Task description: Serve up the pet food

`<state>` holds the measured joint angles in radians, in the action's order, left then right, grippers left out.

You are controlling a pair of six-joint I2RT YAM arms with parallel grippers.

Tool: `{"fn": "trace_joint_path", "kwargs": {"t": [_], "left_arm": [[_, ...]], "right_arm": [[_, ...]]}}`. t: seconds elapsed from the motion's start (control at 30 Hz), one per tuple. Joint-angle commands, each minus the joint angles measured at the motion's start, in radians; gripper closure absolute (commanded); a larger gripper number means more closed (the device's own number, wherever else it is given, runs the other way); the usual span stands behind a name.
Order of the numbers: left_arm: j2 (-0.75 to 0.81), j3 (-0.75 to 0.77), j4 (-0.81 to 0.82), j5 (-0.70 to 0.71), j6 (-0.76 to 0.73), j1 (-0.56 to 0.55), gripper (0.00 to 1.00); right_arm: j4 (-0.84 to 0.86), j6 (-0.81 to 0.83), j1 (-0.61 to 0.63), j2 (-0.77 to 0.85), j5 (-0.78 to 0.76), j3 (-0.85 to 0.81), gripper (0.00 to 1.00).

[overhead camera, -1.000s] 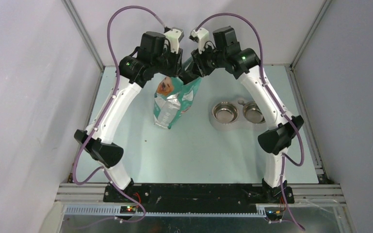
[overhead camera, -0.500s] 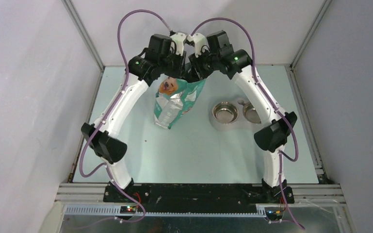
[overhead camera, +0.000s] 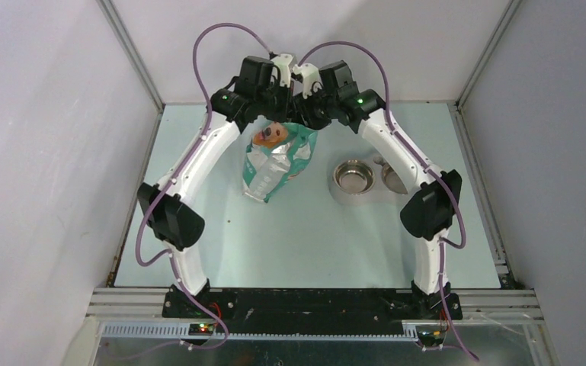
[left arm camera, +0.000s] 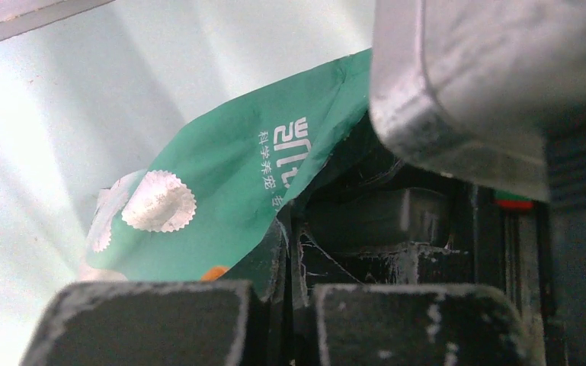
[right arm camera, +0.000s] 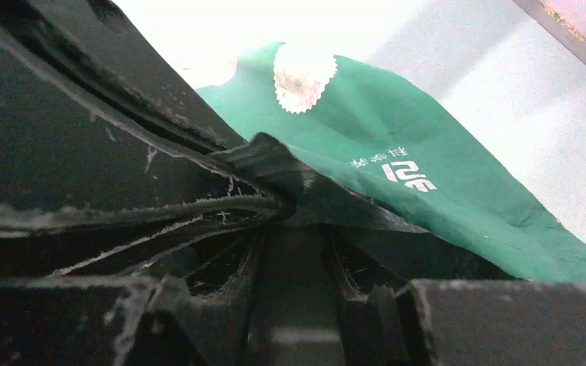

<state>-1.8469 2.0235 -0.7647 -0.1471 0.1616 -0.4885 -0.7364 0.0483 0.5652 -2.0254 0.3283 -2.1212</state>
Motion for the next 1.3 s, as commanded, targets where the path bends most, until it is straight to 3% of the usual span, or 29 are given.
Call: {"fn": "trace_joint_path", "kwargs": {"t": [0.0,0.37,0.63,0.7,0.77,0.87,0.93,1.1,1.27], "left_arm": [[-0.057,0.015,-0.063,0.014,-0.019,0.028,1.0],[-0.09,0.081,-0.056,0.062,-0.071,0.042,1.0],[-0.092,0.098,-0.087,0.08,-0.119,0.042,1.0],[-0.083,0.095,-0.09,0.088,-0.133,0.041,1.0],[-0.071,0.087,-0.09,0.094,-0.15,0.041,1.0],[-0.047,0.068,-0.09,0.112,-0.189,0.034,1.0],[-0.034,0.057,-0.096,0.136,-0.23,0.024,1.0],[-0.042,0.095,-0.138,0.202,-0.288,0.01,1.0],[-0.07,0.176,-0.173,0.252,-0.325,0.011,1.0]], "right_arm": [[-0.042,0.0,0.025,-0.114,0.033,0.067,1.0],[-0.293,0.069,0.04,-0.208,0.436,-0.037,1.0],[-0.265,-0.016,-0.021,-0.197,0.73,-0.04,1.0],[-0.208,-0.077,-0.053,-0.179,0.791,-0.027,1.0],[-0.041,-0.212,-0.09,-0.135,0.834,0.038,1.0],[0.372,-0.513,-0.148,-0.065,0.856,0.204,1.0],[0.488,-0.623,-0.167,-0.048,0.877,0.222,1.0],[0.586,-0.777,-0.208,-0.082,0.92,0.179,1.0],[0.554,-0.771,-0.232,-0.05,0.881,0.153,1.0]]}}
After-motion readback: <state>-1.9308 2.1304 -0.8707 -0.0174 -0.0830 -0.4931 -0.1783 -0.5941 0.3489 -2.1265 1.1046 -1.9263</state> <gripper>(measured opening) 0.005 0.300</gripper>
